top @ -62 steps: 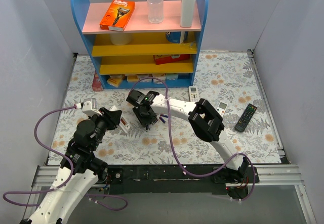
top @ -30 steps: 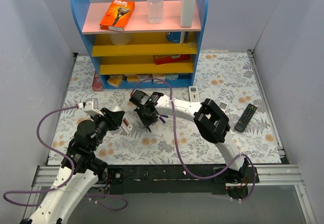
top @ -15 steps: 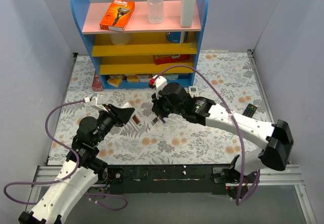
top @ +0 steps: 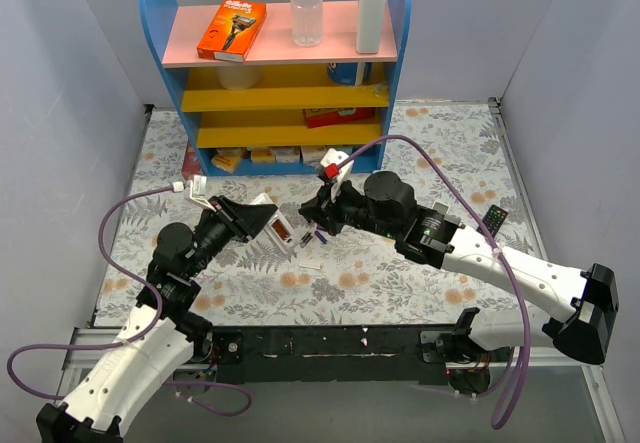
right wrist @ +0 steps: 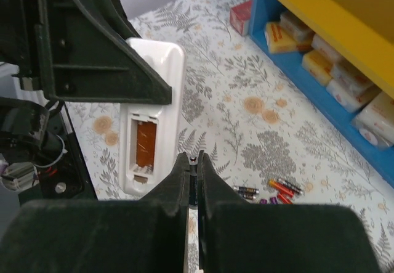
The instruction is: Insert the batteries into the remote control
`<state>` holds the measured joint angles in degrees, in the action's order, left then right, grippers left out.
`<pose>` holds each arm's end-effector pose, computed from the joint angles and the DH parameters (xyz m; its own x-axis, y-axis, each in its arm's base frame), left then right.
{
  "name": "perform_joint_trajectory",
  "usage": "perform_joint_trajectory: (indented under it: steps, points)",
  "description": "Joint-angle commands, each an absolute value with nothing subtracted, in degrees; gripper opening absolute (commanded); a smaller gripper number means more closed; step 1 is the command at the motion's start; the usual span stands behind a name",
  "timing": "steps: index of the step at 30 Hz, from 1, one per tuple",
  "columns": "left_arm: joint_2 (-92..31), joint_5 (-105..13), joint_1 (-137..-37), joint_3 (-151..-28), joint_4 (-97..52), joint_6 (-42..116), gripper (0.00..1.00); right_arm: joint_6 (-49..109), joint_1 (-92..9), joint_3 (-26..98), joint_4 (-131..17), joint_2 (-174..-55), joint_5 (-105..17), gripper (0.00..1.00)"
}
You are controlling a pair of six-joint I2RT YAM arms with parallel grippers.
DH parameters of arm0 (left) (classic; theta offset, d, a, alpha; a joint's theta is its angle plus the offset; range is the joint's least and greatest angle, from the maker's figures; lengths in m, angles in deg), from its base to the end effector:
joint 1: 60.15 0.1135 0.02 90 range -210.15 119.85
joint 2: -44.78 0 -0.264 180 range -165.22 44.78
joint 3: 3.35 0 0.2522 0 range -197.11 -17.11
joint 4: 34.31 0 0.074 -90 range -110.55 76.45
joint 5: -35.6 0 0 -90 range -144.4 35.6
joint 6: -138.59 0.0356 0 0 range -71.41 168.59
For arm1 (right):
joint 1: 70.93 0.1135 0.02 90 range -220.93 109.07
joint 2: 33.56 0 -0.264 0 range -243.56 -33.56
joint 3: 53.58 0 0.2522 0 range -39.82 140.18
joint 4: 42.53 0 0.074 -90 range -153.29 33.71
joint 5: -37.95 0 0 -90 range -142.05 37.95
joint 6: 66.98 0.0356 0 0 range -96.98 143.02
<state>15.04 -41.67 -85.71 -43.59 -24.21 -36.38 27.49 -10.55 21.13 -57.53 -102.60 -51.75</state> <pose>0.1297 -0.0707 0.2912 -0.6167 -0.7821 -0.0892 0.0606 0.0658 -0.9960 0.1405 0.2476 0.3672 -0.1478 -0.1023 -0.9837 -0.8630 0.4992 0.0778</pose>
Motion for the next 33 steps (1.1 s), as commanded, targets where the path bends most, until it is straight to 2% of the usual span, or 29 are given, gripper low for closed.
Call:
perform_joint_trajectory:
  steps: [1,10,33]
  points:
    - [12.61,-39.64,-85.28,-44.62,-30.03,-37.9,0.0,26.19,-10.72,20.65,-47.86,-101.06,-47.75,0.01]
    - [7.34,-38.93,-85.28,-44.09,-37.59,-41.41,0.0,25.48,-10.63,22.41,-45.57,-102.73,-46.95,0.01]
    - [5.05,-37.0,-85.28,-44.79,-41.46,-44.31,0.0,26.36,-10.02,21.44,-45.92,-104.23,-46.25,0.01]
